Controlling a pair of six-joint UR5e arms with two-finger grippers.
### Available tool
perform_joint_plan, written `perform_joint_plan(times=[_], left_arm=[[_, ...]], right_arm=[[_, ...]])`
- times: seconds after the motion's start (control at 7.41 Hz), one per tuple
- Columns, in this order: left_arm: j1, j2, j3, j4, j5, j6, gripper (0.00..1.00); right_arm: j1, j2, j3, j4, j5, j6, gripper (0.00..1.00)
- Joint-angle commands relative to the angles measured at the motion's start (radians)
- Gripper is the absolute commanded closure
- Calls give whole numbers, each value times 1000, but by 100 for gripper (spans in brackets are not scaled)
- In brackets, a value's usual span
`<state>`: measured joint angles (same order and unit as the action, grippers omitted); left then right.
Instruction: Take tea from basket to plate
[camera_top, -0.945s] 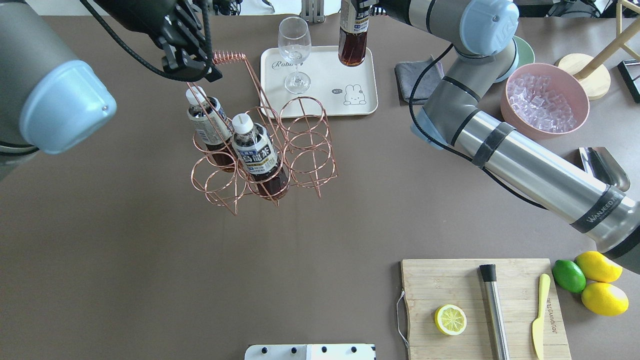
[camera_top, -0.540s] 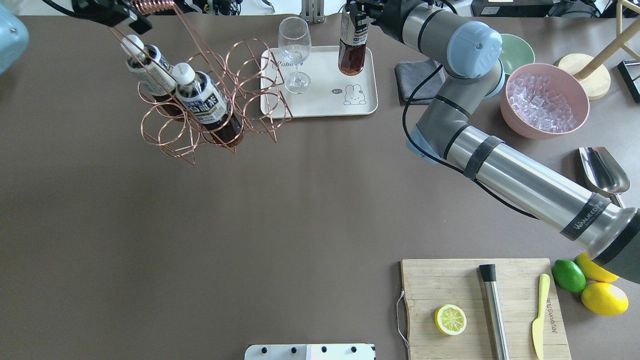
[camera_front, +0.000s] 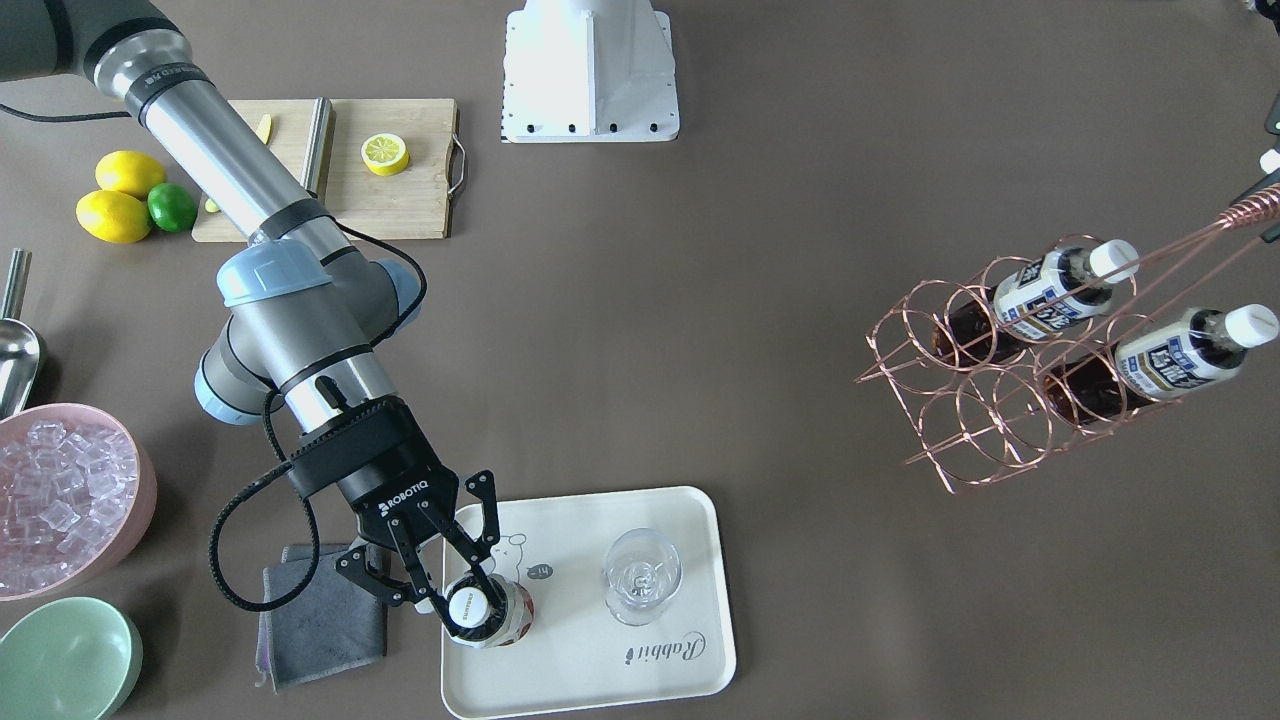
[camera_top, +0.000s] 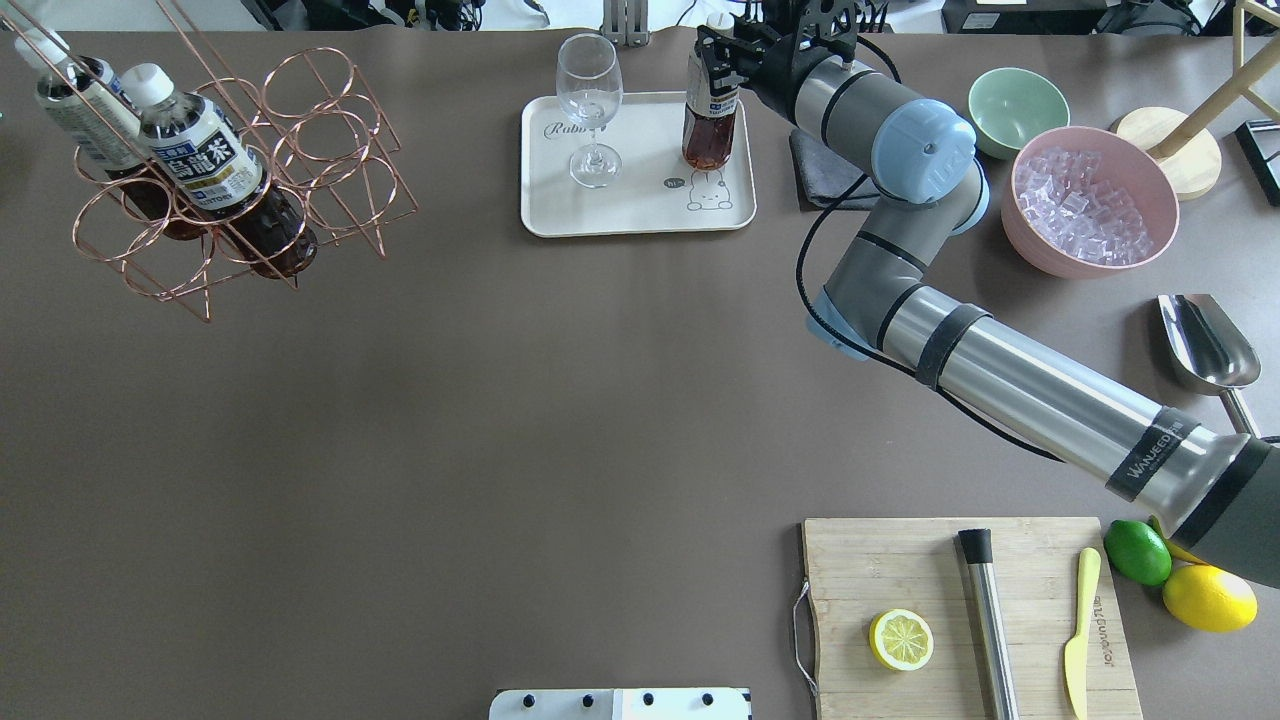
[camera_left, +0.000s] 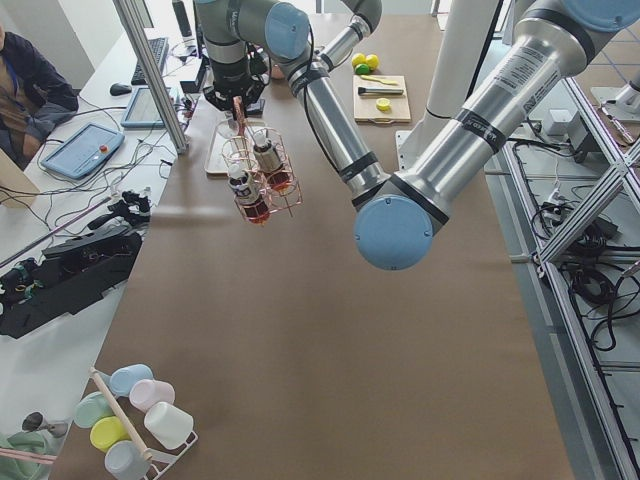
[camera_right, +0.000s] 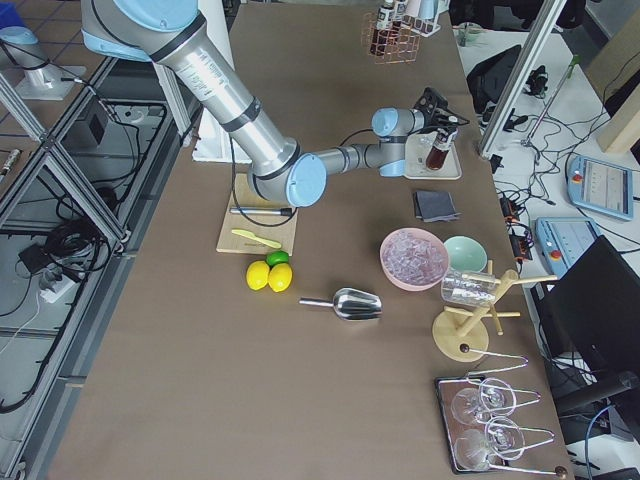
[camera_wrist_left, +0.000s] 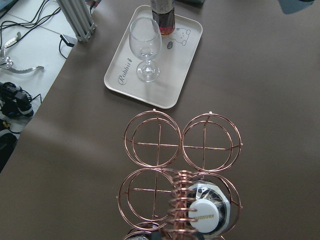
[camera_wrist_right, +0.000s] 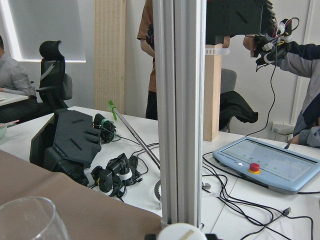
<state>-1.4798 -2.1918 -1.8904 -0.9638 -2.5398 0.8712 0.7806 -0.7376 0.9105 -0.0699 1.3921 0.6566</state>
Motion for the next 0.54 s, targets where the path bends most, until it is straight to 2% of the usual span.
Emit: perform_joint_plan(times=[0.0,0.27,0.4], left_arm=[[-56,35,141,2,53,306,100],[-76,20,284,-24,95,487,100],[-85,26,344,-123,125,492,100]], right_arm=[[-4,15,2,-1,-1,9,0],[-4,18,25,-8,5,43,0],[11,14,87,-63,31,49,0]])
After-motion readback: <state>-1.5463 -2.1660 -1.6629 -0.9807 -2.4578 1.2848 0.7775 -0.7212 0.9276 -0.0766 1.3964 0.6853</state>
